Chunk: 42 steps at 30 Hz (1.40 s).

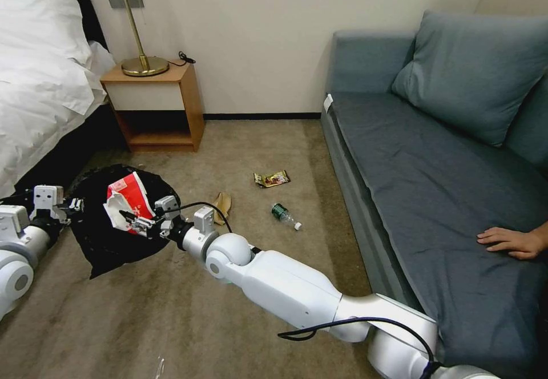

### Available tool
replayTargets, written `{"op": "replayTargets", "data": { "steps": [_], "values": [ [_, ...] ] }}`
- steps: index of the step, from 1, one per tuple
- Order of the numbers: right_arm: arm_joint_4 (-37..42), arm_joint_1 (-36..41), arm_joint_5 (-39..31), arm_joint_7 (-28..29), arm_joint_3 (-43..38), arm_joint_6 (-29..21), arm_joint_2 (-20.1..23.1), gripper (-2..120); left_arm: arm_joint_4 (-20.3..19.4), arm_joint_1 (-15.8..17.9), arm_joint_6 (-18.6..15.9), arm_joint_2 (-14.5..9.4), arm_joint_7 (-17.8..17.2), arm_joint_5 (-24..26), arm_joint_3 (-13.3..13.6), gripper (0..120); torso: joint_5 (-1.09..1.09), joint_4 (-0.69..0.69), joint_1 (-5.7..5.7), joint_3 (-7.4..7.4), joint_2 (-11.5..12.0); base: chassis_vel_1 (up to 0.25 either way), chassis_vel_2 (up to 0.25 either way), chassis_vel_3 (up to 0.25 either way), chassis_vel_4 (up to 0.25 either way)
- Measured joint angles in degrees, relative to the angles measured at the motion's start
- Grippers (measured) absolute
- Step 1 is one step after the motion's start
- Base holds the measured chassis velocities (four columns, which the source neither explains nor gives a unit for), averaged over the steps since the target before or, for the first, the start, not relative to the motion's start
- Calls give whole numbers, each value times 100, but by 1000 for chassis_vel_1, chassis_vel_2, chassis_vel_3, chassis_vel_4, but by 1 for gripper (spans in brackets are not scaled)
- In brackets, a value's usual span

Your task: Pick up the trash bin, then pick up the garbage on the floor and place it into the trash bin.

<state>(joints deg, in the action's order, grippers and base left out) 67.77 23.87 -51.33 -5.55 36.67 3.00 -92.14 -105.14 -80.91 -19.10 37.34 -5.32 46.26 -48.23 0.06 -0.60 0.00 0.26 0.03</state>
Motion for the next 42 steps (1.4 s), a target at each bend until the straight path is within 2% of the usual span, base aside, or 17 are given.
{"op": "replayTargets", "data": {
  "steps": [2, 7, 9, 10, 14, 20, 30, 33, 35, 37, 42],
  "values": [
    [-20, 14, 19, -2, 1, -5, 0, 77, -1, -6, 8, 5, 4, 1, -5, 4, 0, 0, 0, 0, 0, 0, 0, 0, 0],
    [-37, 15, 28, -4, -1, -9, 0, 87, -2, -6, 12, 22, 4, 3, -3, 4, 0, 0, 0, 0, 0, 0, 0, 0, 0],
    [-38, 13, 30, -6, -8, -13, 0, 98, -2, -2, 14, 51, 3, -4, 15, 4, 0, 0, 0, 0, 0, 0, 0, 0, 0],
    [-38, 9, 33, -5, -13, -13, 0, 98, -2, -2, 16, 59, 4, -10, 19, 4, 0, 0, 0, 0, 0, 0, 0, 0, 0],
    [12, -21, 48, 86, -58, -17, 0, 100, 18, -1, 26, 76, 3, -30, 23, 4, 0, 0, 0, 0, 0, 0, 0, 0, 0],
    [322, -214, -52, 627, -151, -95, 0, 100, 57, 3, 50, 87, 0, -52, -12, 4, 0, 0, 0, 0, 0, 0, 0, 0, 0],
    [752, -260, -100, 1745, -423, -653, 30, 100, 116, 36, 89, 101, -4, -99, -54, 4, -1, 1, 0, 0, 0, 0, 0, 0, 0],
    [822, -167, -99, 1945, -556, -747, 256, 100, 122, 36, 94, 112, -2, -114, -58, 4, 0, 3, 0, 0, 0, 0, 0, 0, 0],
    [877, -34, -85, 2027, -764, -817, 618, 100, 124, 36, 101, 115, 1, -129, -60, 4, -1, -3, 0, 0, 0, 0, 0, 0, 0],
    [900, 25, -71, 2046, -850, -852, 748, 100, 124, 38, 106, 115, 3, -129, -59, 4, -1, -4, 0, 0, 0, 0, 0, 0, 0],
    [951, 258, -60, 2092, -1177, -941, 1170, 100, 124, 48, 115, 111, 6, -130, -60, 4, -2, 0, 0, 0, 0, 0, 0, 0, 0]
  ]
}}
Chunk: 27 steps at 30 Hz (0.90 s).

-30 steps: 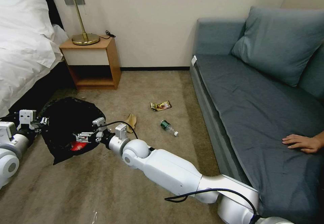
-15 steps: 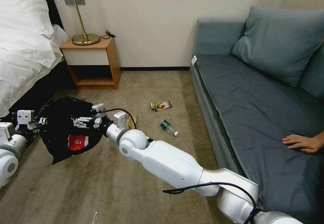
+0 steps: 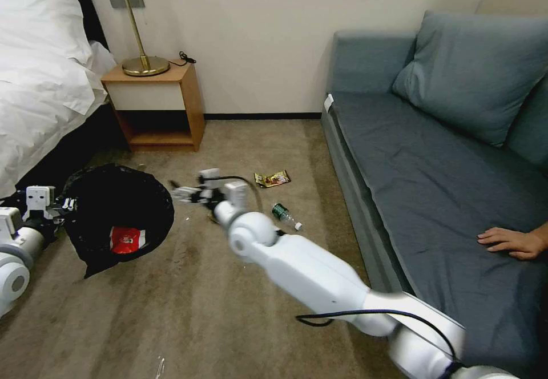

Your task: Pick up the trash bin, then pick up the garbage on the floor and place it into the trash bin.

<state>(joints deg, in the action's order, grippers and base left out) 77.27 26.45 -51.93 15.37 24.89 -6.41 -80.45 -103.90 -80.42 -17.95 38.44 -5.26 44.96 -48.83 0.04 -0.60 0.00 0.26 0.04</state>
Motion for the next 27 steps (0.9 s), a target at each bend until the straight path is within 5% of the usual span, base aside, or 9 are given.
{"op": "replayTargets", "data": {
  "steps": [12, 27],
  "values": [
    [-359, 618, 95, -22, -693, -43, 426, 100, 9, 29, 25, 9, 0, 6, 44, 4, 1, 0, 0, 0, 0, 0, 0, 0, 0],
    [-1145, 1238, 795, -489, -1400, 240, 394, 100, 126, 57, 161, 80, 91, -20, 126, 4, 2, 0, 0, 0, 0, 0, 0, 0, 0]
  ]
}}
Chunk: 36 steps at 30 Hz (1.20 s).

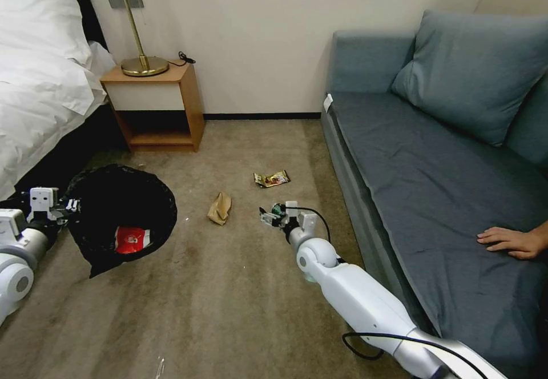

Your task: Pick up the trash bin, then pick up the garbage on the floor and place it into the trash bin.

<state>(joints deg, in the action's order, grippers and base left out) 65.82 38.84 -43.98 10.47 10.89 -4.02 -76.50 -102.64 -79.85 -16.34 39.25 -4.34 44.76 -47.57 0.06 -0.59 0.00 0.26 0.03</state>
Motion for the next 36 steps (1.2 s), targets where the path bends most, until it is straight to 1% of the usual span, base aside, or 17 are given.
{"op": "replayTargets", "data": {
  "steps": [5, 14, 22, 33, 36],
  "values": [
    [-153, 166, 105, -141, -255, 76, 7, 100, 36, 3, 39, 3, 23, -5, 2, 4, -1, -1, 0, 0, 0, 0, 0, 0, 0],
    [-172, 316, 186, -250, -324, 114, 12, 100, 64, 30, 58, 50, 27, -48, 85, 4, 0, 0, 0, 0, 0, 0, 0, 0, 0],
    [-250, 263, 183, -346, -301, 132, 4, 100, 77, 68, 65, 69, 23, -46, 110, 4, 1, 0, 0, 0, 0, 0, 0, 0, 0],
    [-543, 139, 169, -559, -270, 309, -55, 100, 190, 92, 91, 133, 46, -95, 149, 4, 1, 0, 0, 0, 0, 0, 0, 0, 0],
    [-589, 109, 158, -589, -256, 334, -61, 100, 217, 117, 94, 133, 50, -98, 175, 4, 0, 1, 0, 0, 0, -76, 67, 52, -100]
  ]
}}
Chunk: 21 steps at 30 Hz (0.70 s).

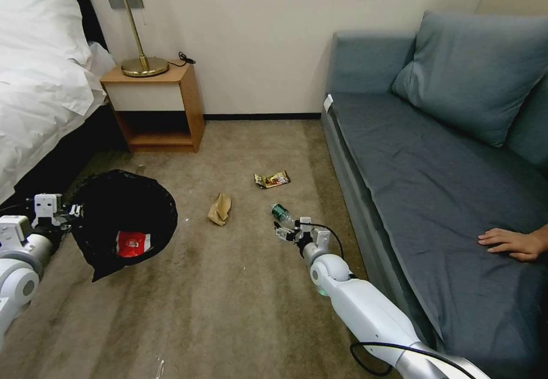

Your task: Pick up the trash bin, then pick up the garbage on the floor and place it into the trash bin.

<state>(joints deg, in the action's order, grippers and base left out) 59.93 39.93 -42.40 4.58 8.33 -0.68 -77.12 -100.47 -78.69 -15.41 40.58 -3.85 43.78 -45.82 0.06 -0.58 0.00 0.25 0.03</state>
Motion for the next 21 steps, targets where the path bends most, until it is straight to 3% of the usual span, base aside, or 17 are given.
{"op": "replayTargets", "data": {
  "steps": [21],
  "values": [
    [-314, -149, -19, -171, 115, 163, -58, 100, 88, 108, 4, 7, -22, -2, 91, 4, 0, 0, 0, 0, 0, -127, 132, 130, -130]
  ]
}}
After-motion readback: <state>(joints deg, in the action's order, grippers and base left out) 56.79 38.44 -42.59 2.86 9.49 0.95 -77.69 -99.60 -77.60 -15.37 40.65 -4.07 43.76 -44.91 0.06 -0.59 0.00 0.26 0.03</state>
